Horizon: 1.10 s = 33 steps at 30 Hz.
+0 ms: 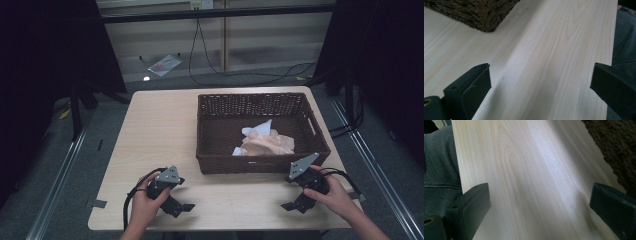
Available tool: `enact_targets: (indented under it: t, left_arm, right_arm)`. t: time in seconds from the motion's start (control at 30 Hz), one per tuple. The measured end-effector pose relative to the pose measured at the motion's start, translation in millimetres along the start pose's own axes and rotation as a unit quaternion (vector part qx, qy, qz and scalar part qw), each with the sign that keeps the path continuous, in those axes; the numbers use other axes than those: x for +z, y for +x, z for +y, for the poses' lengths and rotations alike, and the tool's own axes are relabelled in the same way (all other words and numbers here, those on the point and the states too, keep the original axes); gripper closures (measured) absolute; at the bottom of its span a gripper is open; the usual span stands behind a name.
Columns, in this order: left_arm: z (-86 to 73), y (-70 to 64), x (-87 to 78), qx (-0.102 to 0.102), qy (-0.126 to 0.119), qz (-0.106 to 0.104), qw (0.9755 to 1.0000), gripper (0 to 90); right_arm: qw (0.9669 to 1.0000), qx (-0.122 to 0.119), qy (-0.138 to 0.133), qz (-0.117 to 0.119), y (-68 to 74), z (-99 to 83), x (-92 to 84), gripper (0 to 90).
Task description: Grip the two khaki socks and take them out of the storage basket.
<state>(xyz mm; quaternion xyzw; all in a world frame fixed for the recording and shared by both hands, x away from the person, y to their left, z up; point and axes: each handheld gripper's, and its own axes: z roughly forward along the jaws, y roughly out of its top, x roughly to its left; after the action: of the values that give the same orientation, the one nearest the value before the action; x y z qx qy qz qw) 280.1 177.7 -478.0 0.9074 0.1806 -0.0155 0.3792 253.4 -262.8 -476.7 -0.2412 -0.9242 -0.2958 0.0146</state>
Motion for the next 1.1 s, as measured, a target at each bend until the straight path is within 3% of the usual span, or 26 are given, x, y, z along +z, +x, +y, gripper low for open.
enact_targets:
  t: [0.23, 0.47, 0.57, 0.6, 0.67, 1.1]
  left_arm:
    - [0.7, 0.7, 0.2, 0.008, 0.009, -0.001, 0.9999, 2.8]
    - [0.4, -0.4, 2.2, -0.003, 0.002, -0.001, 1.0000, 2.8]
    - [0.3, 0.1, 2.7, -0.002, 0.001, -0.003, 1.0000, 2.8]
    - [0.3, 0.0, 3.0, -0.003, -0.001, -0.003, 1.0000, 2.8]
    - [0.6, -0.1, 2.5, -0.001, 0.003, -0.002, 1.0000, 2.8]
    - [0.2, 0.6, 2.2, -0.002, -0.001, -0.005, 1.0000, 2.8]
  right_arm:
    - [0.9998, 0.003, 0.013, 0.013, -0.9, 3.1, -2.7, 3.0]
    - [0.9996, -0.007, 0.021, 0.019, -2.0, 11.7, -8.7, 3.1]
    - [0.9991, 0.000, 0.037, 0.020, -1.0, 15.0, -13.2, 3.2]
    - [0.9991, -0.010, 0.035, 0.020, -2.3, 16.1, -14.0, 3.2]
    - [0.9987, -0.003, 0.043, 0.025, -1.4, 18.4, -17.0, 3.2]
    - [0.9968, -0.013, 0.070, 0.036, -4.7, 33.2, -32.7, 3.6]
